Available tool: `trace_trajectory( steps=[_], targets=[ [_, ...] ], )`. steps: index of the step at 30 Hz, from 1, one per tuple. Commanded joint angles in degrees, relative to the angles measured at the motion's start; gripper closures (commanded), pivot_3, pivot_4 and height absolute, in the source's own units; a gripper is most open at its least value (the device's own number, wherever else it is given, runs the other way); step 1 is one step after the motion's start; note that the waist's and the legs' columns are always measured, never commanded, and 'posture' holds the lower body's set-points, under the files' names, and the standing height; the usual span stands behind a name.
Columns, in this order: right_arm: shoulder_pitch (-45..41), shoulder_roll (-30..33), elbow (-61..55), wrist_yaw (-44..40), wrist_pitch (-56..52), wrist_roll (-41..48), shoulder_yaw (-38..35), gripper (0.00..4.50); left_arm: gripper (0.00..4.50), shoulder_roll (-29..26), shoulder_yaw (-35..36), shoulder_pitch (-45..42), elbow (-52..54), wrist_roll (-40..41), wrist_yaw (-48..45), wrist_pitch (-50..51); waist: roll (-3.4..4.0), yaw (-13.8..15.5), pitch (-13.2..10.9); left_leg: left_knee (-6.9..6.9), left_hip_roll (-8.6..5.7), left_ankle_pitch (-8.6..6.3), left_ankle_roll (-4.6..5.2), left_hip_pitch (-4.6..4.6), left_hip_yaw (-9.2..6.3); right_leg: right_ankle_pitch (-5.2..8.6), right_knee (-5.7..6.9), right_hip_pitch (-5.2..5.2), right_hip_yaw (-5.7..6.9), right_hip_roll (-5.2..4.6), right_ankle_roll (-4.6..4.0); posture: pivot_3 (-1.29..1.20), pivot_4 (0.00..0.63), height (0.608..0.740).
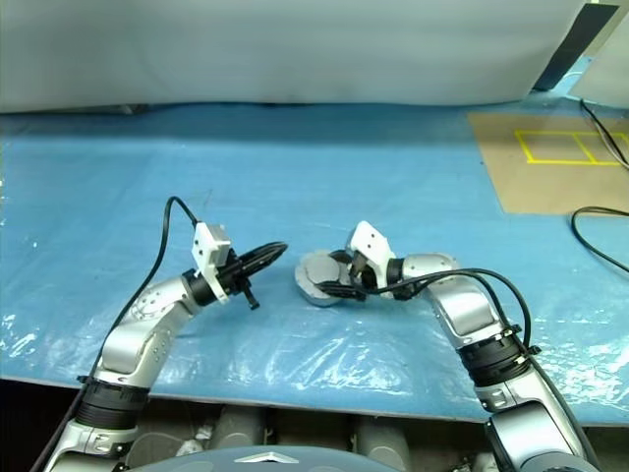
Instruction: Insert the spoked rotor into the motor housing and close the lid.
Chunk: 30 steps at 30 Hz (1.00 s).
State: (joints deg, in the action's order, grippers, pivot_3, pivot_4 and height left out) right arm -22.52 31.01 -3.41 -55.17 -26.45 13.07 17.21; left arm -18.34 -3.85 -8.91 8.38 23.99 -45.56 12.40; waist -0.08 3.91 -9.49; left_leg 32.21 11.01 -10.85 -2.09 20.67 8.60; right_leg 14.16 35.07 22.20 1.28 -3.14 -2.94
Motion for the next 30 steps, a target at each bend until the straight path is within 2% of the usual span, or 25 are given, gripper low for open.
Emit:
trace_trajectory(
  steps=[1, 7, 11, 15, 21, 30],
  targets=[
    [2.33, 1.31, 5.37, 0.61, 1.83, -5.46, 3.53, 1.52, 4.5, 0.24, -0.16, -0.48, 1.55, 0.3, -0.3, -0.91, -0.01, 0.0, 0.01, 0.0, 0.0, -0.01, 0.01, -0.06, 0.0, 0.0, 0.0, -0.06, 0.0, 0.0, 0.0, 0.0, 0.15, 0.74],
    [3.55, 1.22, 8.16, 0.09, 4.8, -7.27, 5.07, 1.52, 4.5, 0.5, -0.35, -1.16, 0.49, 0.34, -0.8, -1.38, 0.0, 0.0, 0.03, -0.04, 0.0, -0.14, 0.23, -0.58, 0.02, 0.03, -0.04, -0.53, -0.04, 0.0, 0.04, 0.0, 0.15, 0.74],
    [1.69, -0.5, 9.04, -0.8, -3.68, 0.8, -1.12, 1.52, 4.5, 0.7, -0.45, -1.38, -0.17, 0.26, -1.32, -1.84, 0.0, -0.01, 0.07, -0.11, 0.0, -0.15, 0.23, -0.76, 0.0, 0.12, -0.25, -0.82, -0.05, -0.02, 0.2, 0.0, 0.15, 0.74],
    [-0.01, 0.34, 6.37, -1.75, -8.1, 4.8, -4.58, 1.52, 4.5, 1.07, -0.61, -1.44, -0.96, -0.02, -1.46, -2.71, 0.01, 0.2, 0.07, -0.12, -0.03, -0.15, 0.24, -0.59, 0.0, 0.03, -0.27, -0.69, -0.04, -0.03, 0.04, 0.0, 0.15, 0.74],
    [0.19, 1.86, 1.78, -1.51, -7.11, 3.19, -2.73, 1.52, 4.5, 1.41, -1.05, -1.39, -0.96, -0.29, -1.61, -2.88, 0.01, 0.18, 0.07, -0.18, -0.03, -0.1, 0.18, -0.05, 0.0, 0.02, -0.31, -0.15, -0.01, -0.03, 0.04, 0.0, 0.15, 0.74],
    [-2.32, 0.15, -3.24, 0.83, -13.16, 8.29, -6.96, 1.52, 4.5, 0.91, -1.38, -1.25, -0.33, 0.1, -2.22, -1.88, 0.02, 0.15, 0.06, -0.17, -0.03, -0.01, 0.04, 0.34, 0.0, 0.01, -0.27, 0.21, 0.01, -0.01, 0.04, 0.0, 0.15, 0.74]
  ],
)
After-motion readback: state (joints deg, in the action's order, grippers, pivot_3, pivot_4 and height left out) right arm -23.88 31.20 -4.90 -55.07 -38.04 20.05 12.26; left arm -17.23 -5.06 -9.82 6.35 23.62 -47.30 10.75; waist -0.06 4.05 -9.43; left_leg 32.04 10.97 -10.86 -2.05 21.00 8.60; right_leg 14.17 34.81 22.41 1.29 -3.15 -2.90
